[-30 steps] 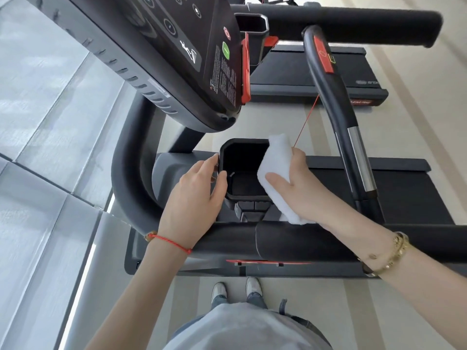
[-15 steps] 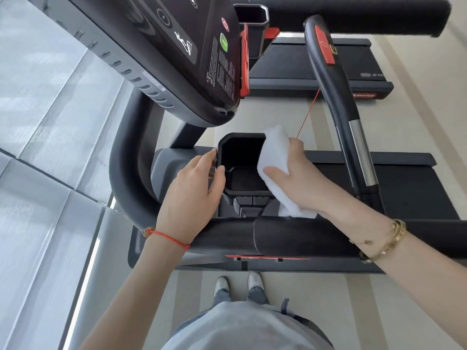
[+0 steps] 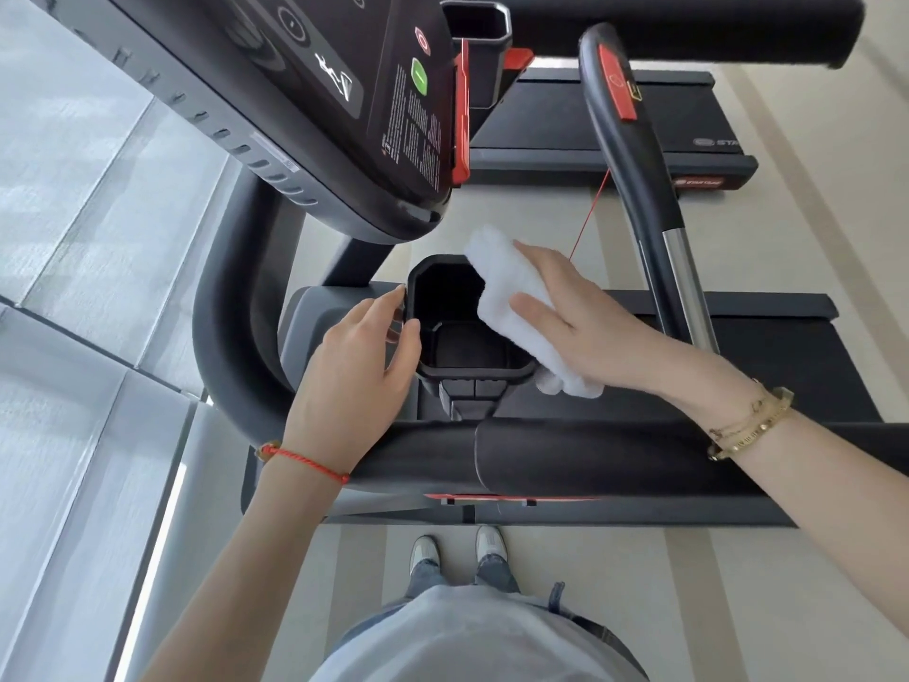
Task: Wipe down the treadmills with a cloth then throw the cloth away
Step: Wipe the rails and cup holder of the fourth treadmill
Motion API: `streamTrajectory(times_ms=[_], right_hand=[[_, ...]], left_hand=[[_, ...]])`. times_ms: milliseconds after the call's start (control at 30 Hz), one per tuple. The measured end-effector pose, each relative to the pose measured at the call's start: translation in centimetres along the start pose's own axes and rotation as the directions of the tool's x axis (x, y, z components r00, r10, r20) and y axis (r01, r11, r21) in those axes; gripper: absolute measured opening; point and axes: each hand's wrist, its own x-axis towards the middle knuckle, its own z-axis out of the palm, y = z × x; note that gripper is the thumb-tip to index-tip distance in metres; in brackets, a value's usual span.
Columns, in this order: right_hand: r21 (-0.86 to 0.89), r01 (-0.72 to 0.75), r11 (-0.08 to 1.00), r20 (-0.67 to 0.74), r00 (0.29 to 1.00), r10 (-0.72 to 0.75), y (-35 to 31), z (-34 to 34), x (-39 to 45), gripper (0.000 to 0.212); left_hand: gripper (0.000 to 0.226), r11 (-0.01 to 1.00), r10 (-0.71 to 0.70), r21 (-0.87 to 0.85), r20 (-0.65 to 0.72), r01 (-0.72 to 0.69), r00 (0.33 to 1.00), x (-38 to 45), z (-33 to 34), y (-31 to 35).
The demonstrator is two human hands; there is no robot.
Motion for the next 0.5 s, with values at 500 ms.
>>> streamTrajectory(times_ms=[500], right_hand=[[-0.374, 0.116, 0.920, 0.159, 0.985, -0.059, -7.1, 3.9, -1.7, 0.038]], left_hand=[[0.031, 0.994, -0.018, -0.107, -0.083, 0.009, 0.996, -0.4, -1.3, 0.0]])
